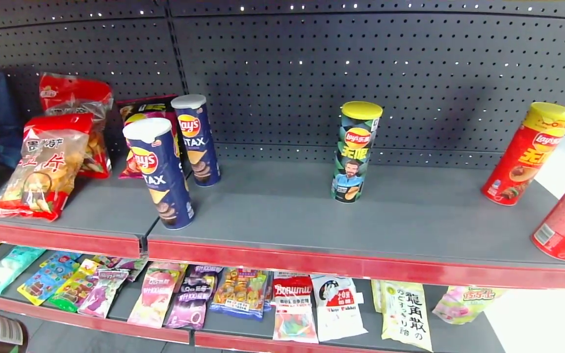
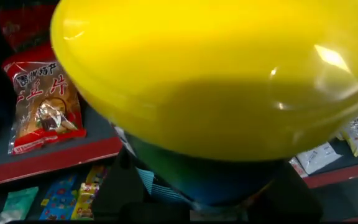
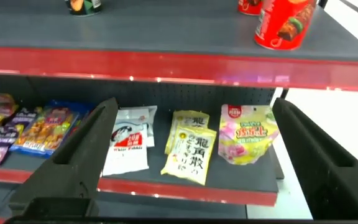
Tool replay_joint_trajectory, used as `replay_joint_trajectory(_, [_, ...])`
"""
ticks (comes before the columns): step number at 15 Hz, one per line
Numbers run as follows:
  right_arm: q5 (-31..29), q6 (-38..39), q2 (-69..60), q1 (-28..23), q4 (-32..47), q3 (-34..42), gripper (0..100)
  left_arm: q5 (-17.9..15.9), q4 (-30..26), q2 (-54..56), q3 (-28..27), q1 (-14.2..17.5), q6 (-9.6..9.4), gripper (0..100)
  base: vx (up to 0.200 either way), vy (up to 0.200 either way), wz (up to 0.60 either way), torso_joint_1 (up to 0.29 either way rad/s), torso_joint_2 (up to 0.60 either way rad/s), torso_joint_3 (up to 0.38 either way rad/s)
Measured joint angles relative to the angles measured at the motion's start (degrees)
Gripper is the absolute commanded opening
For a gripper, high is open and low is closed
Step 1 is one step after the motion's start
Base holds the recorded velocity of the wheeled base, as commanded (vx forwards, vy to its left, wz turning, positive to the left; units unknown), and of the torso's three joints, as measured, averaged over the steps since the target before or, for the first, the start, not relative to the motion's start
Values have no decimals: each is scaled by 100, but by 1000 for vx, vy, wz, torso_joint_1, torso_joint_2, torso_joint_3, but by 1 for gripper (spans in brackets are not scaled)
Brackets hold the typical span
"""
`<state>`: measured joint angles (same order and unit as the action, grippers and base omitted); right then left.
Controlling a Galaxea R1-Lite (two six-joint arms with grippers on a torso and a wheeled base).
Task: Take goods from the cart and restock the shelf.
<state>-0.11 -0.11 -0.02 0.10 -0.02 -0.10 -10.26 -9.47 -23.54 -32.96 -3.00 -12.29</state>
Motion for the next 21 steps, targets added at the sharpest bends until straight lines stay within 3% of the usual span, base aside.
replay_joint_trajectory(5, [117,-87,18,4,-18,-32,100,1,-27,367,183,-5,-20,0,0,0,0,0,0,0])
replay_joint_trajectory(7, [336,-51,223,37,-24,-546,100,23,-23,533,243,-2,-112,0,0,0,0,0,0,0])
replay_joint_trajectory(10, [870,-377,1504,199,-20,-1693,100,-10,4,610,226,-6,-99,0,0,0,0,0,0,0])
replay_joint_trajectory(13, [1231,-697,3373,731,-128,-2749,100,79,-2,645,218,0,-88,0,0,0,0,0,0,0])
replay_joint_trajectory(16, [1371,-780,5168,1403,-1229,-3440,100,455,0,596,105,16,11,0,0,0,0,0,0,0])
replay_joint_trajectory(18, [1409,-645,6261,1892,-1949,-3761,100,507,6,572,74,16,59,0,0,0,0,0,0,0])
replay_joint_trajectory(21, [1418,-460,7463,2432,-2299,-4242,100,714,4,585,55,20,61,0,0,0,0,0,0,0])
